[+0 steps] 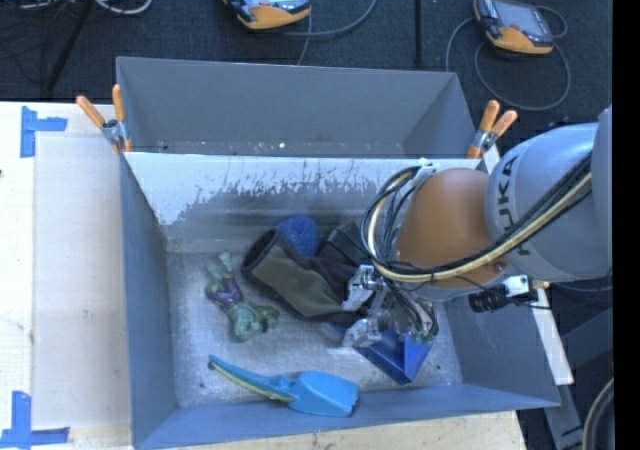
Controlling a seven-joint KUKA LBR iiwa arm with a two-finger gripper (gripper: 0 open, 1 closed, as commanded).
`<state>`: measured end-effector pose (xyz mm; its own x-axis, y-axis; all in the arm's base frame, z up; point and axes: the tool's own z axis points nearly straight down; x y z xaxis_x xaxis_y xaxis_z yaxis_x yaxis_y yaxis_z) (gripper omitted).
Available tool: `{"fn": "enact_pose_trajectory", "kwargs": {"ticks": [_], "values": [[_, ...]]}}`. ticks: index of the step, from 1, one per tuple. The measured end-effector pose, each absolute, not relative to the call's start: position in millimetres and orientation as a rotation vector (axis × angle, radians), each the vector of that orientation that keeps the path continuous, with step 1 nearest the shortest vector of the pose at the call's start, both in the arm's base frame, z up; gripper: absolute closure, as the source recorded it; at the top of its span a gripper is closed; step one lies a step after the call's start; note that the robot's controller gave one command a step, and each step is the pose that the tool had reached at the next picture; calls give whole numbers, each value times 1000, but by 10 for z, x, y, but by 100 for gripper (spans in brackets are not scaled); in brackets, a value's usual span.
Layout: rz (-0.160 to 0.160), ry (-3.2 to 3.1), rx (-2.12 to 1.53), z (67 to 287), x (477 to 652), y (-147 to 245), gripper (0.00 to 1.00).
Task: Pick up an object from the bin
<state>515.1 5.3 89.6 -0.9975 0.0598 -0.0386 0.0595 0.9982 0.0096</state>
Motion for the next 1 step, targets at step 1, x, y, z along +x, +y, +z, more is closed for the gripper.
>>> {"fn": "enact_pose_trajectory", "kwargs": {"ticks": [1], "values": [[12, 3098, 92, 935, 5128, 65, 100]]}}
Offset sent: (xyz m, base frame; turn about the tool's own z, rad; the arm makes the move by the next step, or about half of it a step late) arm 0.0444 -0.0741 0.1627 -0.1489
